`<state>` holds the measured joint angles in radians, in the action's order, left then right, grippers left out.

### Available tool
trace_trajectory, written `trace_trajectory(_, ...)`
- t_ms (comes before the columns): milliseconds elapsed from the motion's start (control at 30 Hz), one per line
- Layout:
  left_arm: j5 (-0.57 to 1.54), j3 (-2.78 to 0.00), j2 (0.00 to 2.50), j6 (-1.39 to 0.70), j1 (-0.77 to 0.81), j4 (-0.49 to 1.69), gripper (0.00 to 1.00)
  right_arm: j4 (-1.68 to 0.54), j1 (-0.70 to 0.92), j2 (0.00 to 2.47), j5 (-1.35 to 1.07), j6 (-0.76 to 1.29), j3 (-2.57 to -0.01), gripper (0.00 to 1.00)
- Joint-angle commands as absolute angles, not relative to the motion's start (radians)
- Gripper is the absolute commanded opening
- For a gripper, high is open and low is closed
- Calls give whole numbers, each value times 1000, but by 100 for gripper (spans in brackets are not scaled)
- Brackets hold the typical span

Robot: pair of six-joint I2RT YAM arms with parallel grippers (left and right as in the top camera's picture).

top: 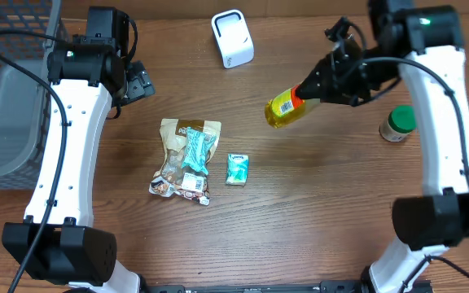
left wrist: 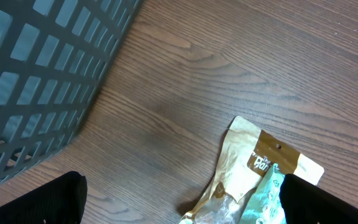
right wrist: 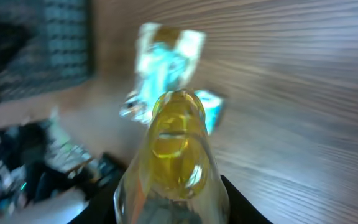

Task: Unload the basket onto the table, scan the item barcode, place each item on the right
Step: 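Lift the oil bottle and turn it sideways with the right gripper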

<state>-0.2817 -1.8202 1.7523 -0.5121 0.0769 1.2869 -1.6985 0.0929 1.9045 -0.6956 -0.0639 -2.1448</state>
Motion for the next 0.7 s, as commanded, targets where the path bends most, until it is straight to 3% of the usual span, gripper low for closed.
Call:
trace_trajectory(0,-295,-1839,1738,-493,79,1286,100,-1694,84,1860,-876,-185,-2159,17)
trace_trajectory(433,-295,-1839,1739,-493,79,1286,99,-1694,95,1785,-956,-192,-2144,16)
trace_trajectory(667,-295,-1839,1739,-493,79,1286,99,-1694,95,1603,-944,-210,-1972,16)
